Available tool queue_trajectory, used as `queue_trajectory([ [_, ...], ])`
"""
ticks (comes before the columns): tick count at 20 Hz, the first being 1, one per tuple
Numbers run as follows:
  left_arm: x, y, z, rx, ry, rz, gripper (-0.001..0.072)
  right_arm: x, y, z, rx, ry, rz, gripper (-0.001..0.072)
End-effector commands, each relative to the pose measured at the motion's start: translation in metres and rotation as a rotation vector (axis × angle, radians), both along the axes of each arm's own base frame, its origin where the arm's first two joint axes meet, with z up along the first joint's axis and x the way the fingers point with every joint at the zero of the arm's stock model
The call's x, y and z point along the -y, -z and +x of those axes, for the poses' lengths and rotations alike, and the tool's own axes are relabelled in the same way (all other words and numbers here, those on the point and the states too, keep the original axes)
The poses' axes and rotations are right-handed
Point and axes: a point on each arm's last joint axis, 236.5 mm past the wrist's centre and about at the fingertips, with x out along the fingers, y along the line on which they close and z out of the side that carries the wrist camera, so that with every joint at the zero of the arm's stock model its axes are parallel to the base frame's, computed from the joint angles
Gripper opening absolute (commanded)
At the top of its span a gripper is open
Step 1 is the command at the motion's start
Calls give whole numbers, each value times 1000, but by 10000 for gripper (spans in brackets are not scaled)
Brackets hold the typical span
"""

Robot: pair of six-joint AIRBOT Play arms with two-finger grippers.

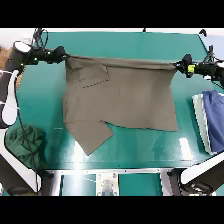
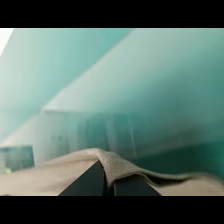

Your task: Fold the shirts.

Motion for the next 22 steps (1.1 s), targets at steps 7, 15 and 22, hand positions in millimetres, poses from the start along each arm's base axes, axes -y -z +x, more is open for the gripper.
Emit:
queue_trajectory([
  [7,13,48,-65,-272,186,111,24,-5,61,-87,-352,-263,-152,17],
  [15,1,83,-109,-489,215,185,24,1,85,-122,-516,-306,-220,17],
  [22,5,123,-125,-556,200,149,24,-10,103,-126,-552,-295,-221,19],
])
